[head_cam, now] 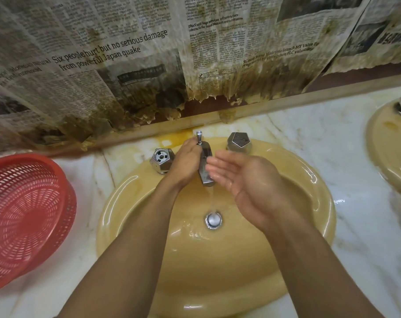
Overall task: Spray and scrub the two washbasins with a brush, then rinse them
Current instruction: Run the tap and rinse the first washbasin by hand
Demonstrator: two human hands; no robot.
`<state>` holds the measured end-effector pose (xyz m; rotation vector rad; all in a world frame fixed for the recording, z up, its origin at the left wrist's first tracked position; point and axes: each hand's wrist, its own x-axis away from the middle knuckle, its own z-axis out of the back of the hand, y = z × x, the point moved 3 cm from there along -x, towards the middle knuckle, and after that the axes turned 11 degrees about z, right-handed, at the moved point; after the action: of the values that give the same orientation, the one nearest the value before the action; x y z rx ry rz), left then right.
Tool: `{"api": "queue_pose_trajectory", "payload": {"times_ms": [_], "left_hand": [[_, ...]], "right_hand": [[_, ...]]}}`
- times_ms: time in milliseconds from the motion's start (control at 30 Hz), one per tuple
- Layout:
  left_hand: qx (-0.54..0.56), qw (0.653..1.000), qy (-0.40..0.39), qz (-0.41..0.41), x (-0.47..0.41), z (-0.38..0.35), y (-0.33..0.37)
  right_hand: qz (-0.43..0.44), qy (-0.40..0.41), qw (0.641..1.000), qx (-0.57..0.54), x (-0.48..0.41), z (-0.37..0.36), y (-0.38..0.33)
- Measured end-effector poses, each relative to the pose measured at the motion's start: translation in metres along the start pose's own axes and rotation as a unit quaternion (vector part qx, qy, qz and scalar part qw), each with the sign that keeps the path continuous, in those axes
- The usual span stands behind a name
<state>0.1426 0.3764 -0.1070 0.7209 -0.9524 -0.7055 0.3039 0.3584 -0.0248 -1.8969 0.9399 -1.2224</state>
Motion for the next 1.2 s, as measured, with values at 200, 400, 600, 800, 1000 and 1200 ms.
{"api": "queue_pose_trajectory", "payload": {"times_ms": [200,400,600,800,1000,1200], "left_hand": [[-0.021,0.995,-0.097,0.03,0.018,0.004,0.003],[-0.375,0.925,-0.027,-0.062,0.068,-0.004,0.002],[-0.403,0.914,-0.037,-0.03,0.054,-0.008,0.016],[-0.454,0.889,-0.019,-0.063,0.076,-0.013,0.018],[-0.1,0.989,-0.003,-0.105,0.095,-0.005,-0.011],[0.088,0.995,0.042,0.02,0.033,-0.007,-0.019]], "right_hand": [[0.096,0.105,0.983,0.117,0.004,-0.004,-0.006],[-0.001,0.177,0.984,0.011,0.005,0.055,0.062],[-0.063,0.155,0.985,-0.03,-0.004,0.055,0.091],[-0.186,0.085,0.969,-0.139,-0.04,0.021,0.121],[-0.217,0.096,0.951,-0.197,-0.029,0.025,0.095],[-0.091,0.057,0.983,-0.151,-0.015,0.015,0.021]]}}
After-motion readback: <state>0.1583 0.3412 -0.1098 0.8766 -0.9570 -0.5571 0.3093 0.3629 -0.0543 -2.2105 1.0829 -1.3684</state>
